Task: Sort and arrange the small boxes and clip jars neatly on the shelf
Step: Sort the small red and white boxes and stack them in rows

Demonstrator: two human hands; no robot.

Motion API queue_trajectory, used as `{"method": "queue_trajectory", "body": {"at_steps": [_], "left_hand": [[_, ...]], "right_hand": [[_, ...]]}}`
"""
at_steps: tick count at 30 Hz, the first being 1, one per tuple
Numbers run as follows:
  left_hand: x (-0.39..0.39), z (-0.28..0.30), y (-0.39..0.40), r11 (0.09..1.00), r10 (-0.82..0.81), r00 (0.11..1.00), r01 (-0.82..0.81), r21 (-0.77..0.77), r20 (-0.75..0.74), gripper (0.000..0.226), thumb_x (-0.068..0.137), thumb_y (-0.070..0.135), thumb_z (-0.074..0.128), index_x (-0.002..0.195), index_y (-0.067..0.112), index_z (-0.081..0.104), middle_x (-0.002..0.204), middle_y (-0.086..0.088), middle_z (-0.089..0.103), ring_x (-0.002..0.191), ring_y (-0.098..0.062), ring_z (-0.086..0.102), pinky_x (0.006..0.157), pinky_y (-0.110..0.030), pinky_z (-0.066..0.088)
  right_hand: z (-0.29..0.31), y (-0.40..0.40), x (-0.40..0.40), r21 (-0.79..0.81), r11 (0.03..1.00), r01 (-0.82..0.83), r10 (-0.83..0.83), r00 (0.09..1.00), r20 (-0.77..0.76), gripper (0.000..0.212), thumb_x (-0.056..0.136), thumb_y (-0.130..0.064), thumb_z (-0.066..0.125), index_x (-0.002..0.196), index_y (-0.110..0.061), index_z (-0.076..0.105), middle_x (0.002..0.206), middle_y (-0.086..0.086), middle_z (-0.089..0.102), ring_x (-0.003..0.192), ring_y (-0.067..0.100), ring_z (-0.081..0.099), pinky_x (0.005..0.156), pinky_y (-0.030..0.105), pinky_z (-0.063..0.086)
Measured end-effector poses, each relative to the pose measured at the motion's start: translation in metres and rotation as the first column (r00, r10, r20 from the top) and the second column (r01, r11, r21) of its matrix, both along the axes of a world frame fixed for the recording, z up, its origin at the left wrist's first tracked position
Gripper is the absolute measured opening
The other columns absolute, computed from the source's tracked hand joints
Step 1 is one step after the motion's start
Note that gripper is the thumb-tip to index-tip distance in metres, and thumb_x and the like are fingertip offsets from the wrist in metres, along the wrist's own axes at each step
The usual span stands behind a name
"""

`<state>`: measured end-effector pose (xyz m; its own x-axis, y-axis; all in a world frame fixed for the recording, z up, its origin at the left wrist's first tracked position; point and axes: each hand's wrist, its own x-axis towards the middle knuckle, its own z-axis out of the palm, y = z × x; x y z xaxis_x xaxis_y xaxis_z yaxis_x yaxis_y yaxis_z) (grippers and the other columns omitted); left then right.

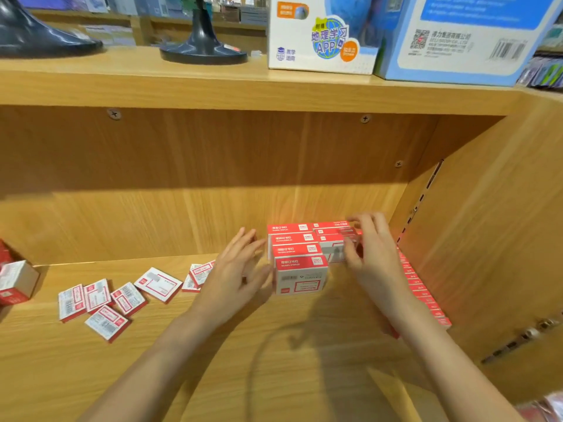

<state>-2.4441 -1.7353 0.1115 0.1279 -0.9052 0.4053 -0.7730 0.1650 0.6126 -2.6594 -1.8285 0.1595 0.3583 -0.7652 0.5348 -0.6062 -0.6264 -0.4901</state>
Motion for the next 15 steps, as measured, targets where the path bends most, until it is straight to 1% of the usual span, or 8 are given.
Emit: {"method": "queue_trajectory", "body": {"at_steps": [3, 5, 6, 7, 9, 11, 13, 15], "left_hand": [[0.031, -0.009, 0.022, 0.989, 0.14, 0.987, -0.136, -0.052, 0.076, 0.052, 0.083, 0.041, 0.036, 0.119, 0.011, 0.058, 0.133, -0.003, 0.05, 0.132, -0.012, 0.03, 0.107, -0.022, 0.019], [0.055, -0.016, 0.038, 0.975, 0.221, 0.965, -0.217, -0.045, 0.144, 0.048, 0.082, 0.034, 0.037, 0.113, 0.008, 0.061, 0.124, -0.01, 0.057, 0.127, -0.021, 0.037, 0.106, -0.033, 0.026], [0.064, -0.018, 0.045, 0.966, 0.258, 0.952, -0.257, -0.026, 0.163, 0.048, 0.081, 0.034, 0.036, 0.112, 0.007, 0.061, 0.122, -0.011, 0.058, 0.125, -0.025, 0.04, 0.105, -0.039, 0.029], [0.073, -0.019, 0.051, 0.956, 0.288, 0.939, -0.292, -0.009, 0.187, 0.049, 0.081, 0.035, 0.036, 0.111, 0.006, 0.062, 0.12, -0.011, 0.06, 0.123, -0.027, 0.043, 0.104, -0.041, 0.031], [0.086, -0.023, 0.06, 0.942, 0.316, 0.913, -0.334, 0.025, 0.258, 0.052, 0.082, 0.041, 0.036, 0.109, 0.006, 0.064, 0.115, -0.01, 0.063, 0.119, -0.028, 0.048, 0.103, -0.04, 0.029], [0.094, -0.026, 0.064, 0.932, 0.325, 0.892, -0.359, 0.055, 0.315, 0.054, 0.08, 0.047, 0.039, 0.104, 0.007, 0.067, 0.109, -0.008, 0.065, 0.114, -0.026, 0.047, 0.099, -0.041, 0.029], [0.1, -0.027, 0.068, 0.921, 0.344, 0.878, -0.384, 0.062, 0.332, 0.053, 0.077, 0.05, 0.043, 0.099, 0.009, 0.068, 0.102, -0.008, 0.066, 0.109, -0.023, 0.042, 0.094, -0.039, 0.03], [0.107, -0.028, 0.074, 0.915, 0.357, 0.867, -0.4, 0.056, 0.348, 0.054, 0.074, 0.053, 0.045, 0.098, 0.011, 0.068, 0.101, -0.007, 0.066, 0.106, -0.023, 0.04, 0.091, -0.036, 0.028]], "right_hand": [[-0.001, 0.039, 0.04, -0.029, 0.986, -0.165, 0.166, 0.986, 0.034, 0.022, 0.086, -0.002, 0.048, 0.105, -0.009, 0.054, 0.108, -0.001, 0.048, 0.093, 0.007, 0.049, 0.083, 0.02, 0.041], [-0.007, 0.058, 0.071, 0.105, 0.945, -0.308, 0.306, 0.951, 0.036, 0.021, 0.086, -0.008, 0.043, 0.102, -0.012, 0.056, 0.107, -0.002, 0.05, 0.091, 0.011, 0.052, 0.082, 0.02, 0.04], [-0.01, 0.064, 0.086, 0.16, 0.913, -0.375, 0.379, 0.925, 0.006, 0.024, 0.088, -0.01, 0.041, 0.105, -0.011, 0.056, 0.109, 0.001, 0.052, 0.094, 0.015, 0.053, 0.084, 0.021, 0.039], [-0.014, 0.067, 0.102, 0.208, 0.892, -0.401, 0.423, 0.903, -0.072, 0.027, 0.09, -0.009, 0.039, 0.113, -0.009, 0.054, 0.116, 0.004, 0.051, 0.103, 0.018, 0.051, 0.09, 0.023, 0.036], [-0.025, 0.065, 0.127, 0.337, 0.884, -0.324, 0.419, 0.869, -0.263, 0.038, 0.094, -0.006, 0.036, 0.132, -0.012, 0.04, 0.136, 0.003, 0.04, 0.126, 0.019, 0.036, 0.104, 0.029, 0.029], [-0.039, 0.058, 0.146, 0.401, 0.886, -0.234, 0.383, 0.857, -0.345, 0.049, 0.094, -0.002, 0.035, 0.14, -0.015, 0.028, 0.143, 0.003, 0.033, 0.133, 0.018, 0.027, 0.109, 0.032, 0.026], [-0.049, 0.054, 0.152, 0.414, 0.892, -0.181, 0.353, 0.85, -0.391, 0.049, 0.092, -0.001, 0.035, 0.138, -0.015, 0.03, 0.138, 0.005, 0.037, 0.13, 0.02, 0.031, 0.106, 0.03, 0.027], [-0.05, 0.053, 0.147, 0.402, 0.898, -0.182, 0.338, 0.868, -0.363, 0.041, 0.091, -0.003, 0.039, 0.131, -0.015, 0.041, 0.127, 0.004, 0.044, 0.12, 0.021, 0.039, 0.098, 0.027, 0.031]]}}
